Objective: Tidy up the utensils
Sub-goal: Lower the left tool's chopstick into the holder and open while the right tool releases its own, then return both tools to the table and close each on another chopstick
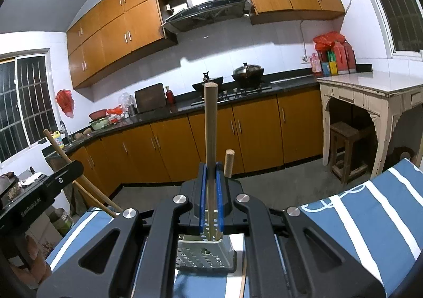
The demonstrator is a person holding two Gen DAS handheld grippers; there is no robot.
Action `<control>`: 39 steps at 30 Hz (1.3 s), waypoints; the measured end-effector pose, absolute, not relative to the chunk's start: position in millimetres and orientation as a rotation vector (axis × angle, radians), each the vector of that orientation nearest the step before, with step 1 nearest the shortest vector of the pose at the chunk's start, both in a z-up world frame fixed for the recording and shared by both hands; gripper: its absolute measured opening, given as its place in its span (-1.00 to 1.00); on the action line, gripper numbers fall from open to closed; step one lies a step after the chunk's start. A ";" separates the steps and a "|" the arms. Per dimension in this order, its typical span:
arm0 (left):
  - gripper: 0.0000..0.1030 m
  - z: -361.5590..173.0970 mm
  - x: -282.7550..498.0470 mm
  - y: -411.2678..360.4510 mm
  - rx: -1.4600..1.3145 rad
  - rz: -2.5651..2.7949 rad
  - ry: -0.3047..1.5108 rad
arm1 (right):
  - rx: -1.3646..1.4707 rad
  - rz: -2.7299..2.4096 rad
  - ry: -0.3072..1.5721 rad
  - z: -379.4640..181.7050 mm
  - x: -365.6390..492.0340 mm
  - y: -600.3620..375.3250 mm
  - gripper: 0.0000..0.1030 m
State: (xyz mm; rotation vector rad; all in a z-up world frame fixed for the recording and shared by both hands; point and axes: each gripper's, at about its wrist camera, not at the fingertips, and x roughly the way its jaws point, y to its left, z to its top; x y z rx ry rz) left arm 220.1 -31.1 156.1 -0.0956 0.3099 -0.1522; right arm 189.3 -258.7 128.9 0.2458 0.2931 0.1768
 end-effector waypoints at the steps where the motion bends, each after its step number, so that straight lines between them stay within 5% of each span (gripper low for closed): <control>1: -0.85 153.9 220.3 -29.9 -0.095 -0.151 0.314 | 0.246 0.176 0.296 128.1 189.9 -258.3 -0.85; 14: -0.85 139.0 229.3 -29.6 -0.085 -0.144 0.352 | 0.234 0.185 0.331 120.2 193.9 -253.3 -0.84; 20: -0.55 145.1 219.5 -29.5 -0.083 -0.141 0.337 | 0.240 0.182 0.335 120.9 182.9 -259.6 -0.74; 39: -0.26 118.1 134.0 0.1 -0.096 -0.123 0.364 | 0.213 0.135 0.418 80.4 124.5 -278.6 -0.48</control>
